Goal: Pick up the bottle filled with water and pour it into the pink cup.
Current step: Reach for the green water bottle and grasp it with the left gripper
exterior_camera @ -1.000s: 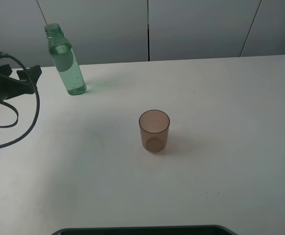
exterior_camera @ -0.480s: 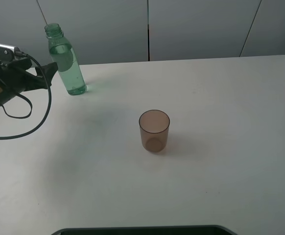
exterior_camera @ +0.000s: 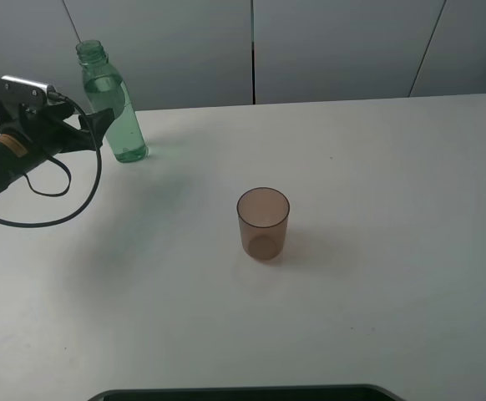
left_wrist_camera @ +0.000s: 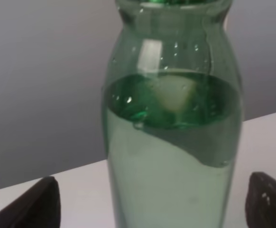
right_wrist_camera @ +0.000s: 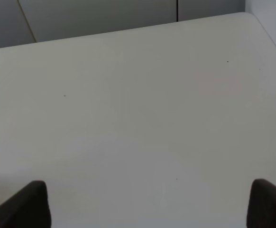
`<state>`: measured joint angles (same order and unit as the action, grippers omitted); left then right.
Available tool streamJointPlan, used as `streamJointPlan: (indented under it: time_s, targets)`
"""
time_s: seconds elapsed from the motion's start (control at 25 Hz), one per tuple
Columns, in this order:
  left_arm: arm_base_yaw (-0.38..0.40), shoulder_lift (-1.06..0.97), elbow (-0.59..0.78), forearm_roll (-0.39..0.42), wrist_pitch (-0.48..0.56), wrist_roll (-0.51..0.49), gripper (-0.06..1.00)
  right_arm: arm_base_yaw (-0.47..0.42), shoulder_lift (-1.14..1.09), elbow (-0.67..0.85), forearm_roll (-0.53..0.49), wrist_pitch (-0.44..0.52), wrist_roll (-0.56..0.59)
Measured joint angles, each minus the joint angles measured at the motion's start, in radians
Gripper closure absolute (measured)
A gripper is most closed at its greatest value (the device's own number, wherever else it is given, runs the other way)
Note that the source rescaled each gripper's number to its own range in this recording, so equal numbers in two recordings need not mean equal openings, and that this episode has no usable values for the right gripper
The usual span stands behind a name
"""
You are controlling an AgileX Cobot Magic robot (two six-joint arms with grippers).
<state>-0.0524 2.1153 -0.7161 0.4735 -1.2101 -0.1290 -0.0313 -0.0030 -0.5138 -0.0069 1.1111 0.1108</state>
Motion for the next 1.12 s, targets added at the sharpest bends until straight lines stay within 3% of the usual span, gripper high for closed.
streamJointPlan:
  time_s: [0.32, 0.6, 1.12]
  targets:
    - [-0.019, 0.124, -0.130, 0.029, -0.002, -0.063, -0.05, 0.000, 0.000, 0.000, 0.000, 0.000, 0.000]
    - [-0.082, 0.203, -0.218, 0.012, 0.000, -0.069, -0.05, 0.000, 0.000, 0.000, 0.000, 0.000, 0.000]
    - [-0.130, 0.268, -0.332, -0.007, 0.004, -0.069, -0.05, 0.000, 0.000, 0.000, 0.000, 0.000, 0.000]
